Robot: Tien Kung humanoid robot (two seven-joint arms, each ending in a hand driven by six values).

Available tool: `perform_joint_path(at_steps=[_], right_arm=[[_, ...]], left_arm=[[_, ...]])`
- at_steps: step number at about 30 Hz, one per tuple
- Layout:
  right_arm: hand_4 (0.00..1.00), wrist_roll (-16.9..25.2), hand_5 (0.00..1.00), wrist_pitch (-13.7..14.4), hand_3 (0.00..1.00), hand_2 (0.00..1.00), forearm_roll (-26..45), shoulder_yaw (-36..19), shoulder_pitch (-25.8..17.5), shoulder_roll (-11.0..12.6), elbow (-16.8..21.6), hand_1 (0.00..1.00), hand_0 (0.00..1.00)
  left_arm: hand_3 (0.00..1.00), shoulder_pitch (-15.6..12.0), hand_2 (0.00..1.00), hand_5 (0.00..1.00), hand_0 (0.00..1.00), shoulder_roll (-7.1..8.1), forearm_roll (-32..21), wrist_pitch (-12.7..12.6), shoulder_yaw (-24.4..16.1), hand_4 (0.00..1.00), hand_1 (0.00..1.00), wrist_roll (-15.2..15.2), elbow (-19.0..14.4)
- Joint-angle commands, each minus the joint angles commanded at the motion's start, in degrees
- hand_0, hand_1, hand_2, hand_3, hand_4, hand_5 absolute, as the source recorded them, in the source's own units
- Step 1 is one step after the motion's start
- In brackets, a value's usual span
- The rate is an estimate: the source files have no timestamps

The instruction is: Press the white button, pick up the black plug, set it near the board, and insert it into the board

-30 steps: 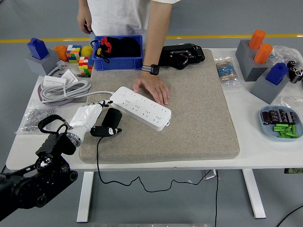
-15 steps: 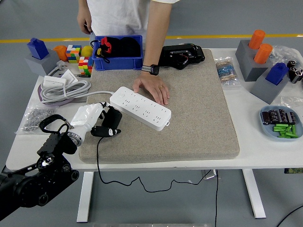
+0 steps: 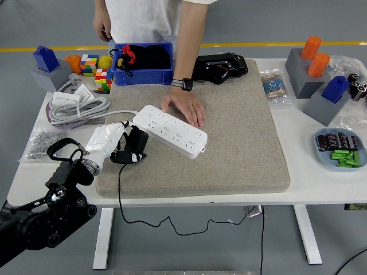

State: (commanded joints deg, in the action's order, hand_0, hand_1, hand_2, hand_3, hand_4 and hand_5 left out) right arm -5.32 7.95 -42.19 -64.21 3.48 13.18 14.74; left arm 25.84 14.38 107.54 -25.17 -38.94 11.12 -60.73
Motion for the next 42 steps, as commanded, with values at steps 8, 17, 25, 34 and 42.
perform_joint_path(at_steps=[8, 17, 25, 34, 42], right_arm=[[0.647, 0.1, 0.324, 0.1, 0.539, 0.531, 0.1, 0.1, 0.1, 0.0, 0.0, 0.555, 0.643], [0.647, 0.1, 0.323, 0.0, 0.541, 0.533, 0.3, 0.4, 0.2, 0.1, 0.0, 0.554, 0.643], [0.646, 0.1, 0.323, 0.1, 0.539, 0.531, 0.4, 0.7, 0.2, 0.3, -0.1, 0.555, 0.643], [0.645, 0.0, 0.321, 0.1, 0.540, 0.532, 0.5, 1.2, 0.3, 0.4, -0.1, 0.555, 0.643], [0.644, 0.0, 0.320, 0.1, 0.539, 0.532, 0.5, 1.5, 0.3, 0.5, -0.1, 0.555, 0.643]], left_arm=[[0.421, 3.4, 0.272, 0.002, 0.096, -1.24, 0.1, 0.5, -0.3, 0.231, 0.182, 0.3, -0.3], [0.427, 9.4, 0.270, 0.002, 0.096, -3.03, 0.2, 1.9, 4.6, 0.233, 0.181, 1.1, 3.9], [0.428, 13.2, 0.270, 0.002, 0.095, -3.68, 1.3, 3.2, 8.9, 0.230, 0.181, 1.8, 7.5], [0.429, 14.9, 0.269, 0.002, 0.094, -3.51, 1.4, 3.7, 11.7, 0.209, 0.180, 2.1, 10.8], [0.429, 15.0, 0.268, 0.002, 0.094, -3.52, 1.8, 3.7, 12.0, 0.199, 0.179, 2.3, 12.2]])
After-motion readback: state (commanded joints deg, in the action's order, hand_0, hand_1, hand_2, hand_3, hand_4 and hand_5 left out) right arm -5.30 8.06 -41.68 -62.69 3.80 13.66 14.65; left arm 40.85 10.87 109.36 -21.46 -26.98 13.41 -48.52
